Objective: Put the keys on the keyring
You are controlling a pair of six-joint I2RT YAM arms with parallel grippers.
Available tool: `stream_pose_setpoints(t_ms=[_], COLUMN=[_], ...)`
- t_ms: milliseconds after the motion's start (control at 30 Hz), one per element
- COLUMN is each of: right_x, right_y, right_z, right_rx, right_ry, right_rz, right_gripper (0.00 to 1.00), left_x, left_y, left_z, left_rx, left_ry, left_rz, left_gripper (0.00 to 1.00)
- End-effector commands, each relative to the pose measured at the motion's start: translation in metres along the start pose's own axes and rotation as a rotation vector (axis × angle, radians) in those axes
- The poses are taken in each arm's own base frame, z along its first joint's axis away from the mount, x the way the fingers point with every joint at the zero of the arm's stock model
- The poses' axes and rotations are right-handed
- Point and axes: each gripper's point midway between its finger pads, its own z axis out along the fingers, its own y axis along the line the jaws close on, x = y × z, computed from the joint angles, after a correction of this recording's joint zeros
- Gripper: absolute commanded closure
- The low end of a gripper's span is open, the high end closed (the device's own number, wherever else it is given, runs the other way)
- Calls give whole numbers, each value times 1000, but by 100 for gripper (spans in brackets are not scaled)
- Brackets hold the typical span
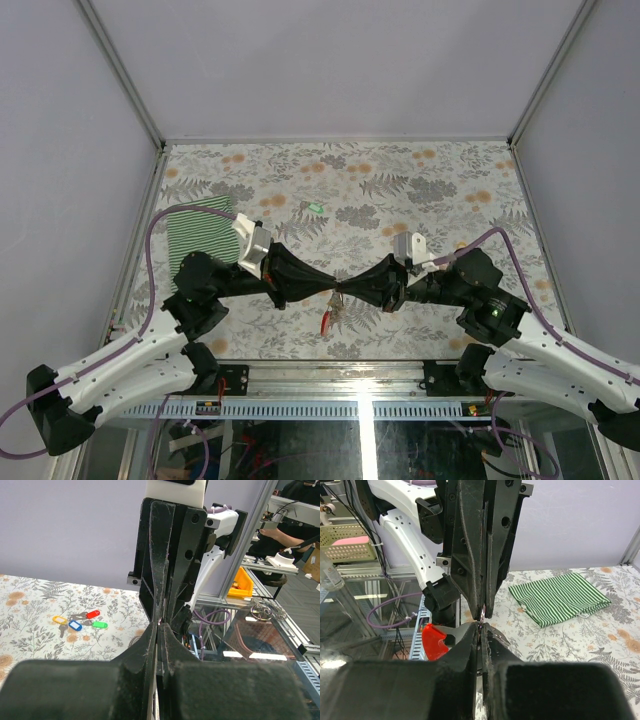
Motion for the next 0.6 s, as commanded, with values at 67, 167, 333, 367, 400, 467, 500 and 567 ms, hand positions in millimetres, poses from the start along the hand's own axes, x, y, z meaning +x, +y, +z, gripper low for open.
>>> stream_pose_setpoints(t_ms=[67, 167, 333, 367, 400, 467, 500, 567], right_x=[-30, -30, -20, -19, -16, -11, -7, -2], right_y=[7, 3, -2, -2, -3, -6, -7, -8], right_z=[1, -2, -10, -11, -12, -14, -15, -17], right_rx=[-29, -7, 30, 36, 41, 55, 61, 68], right_ry=[-44, 3, 123, 141, 162, 209, 236, 282], right_rz=[-38, -44, -38, -37, -32, -24, -15, -6], right_gripper=[100, 100, 100, 100, 100, 100, 100, 100], left_x=[-30, -29, -26, -26, -25, -24, -24, -24], left_y=[-6, -5, 0, 1, 2, 4, 4, 6], left_z=[3, 3, 1, 0, 0, -1, -1, -1], left_rx=[8, -3, -34, -39, -47, -56, -61, -69], left_ry=[-73, -72, -63, -63, -59, -57, -56, -49], left_rz=[66, 64, 61, 62, 60, 60, 59, 55], left_gripper=[100, 99, 85, 83, 81, 78, 77, 76])
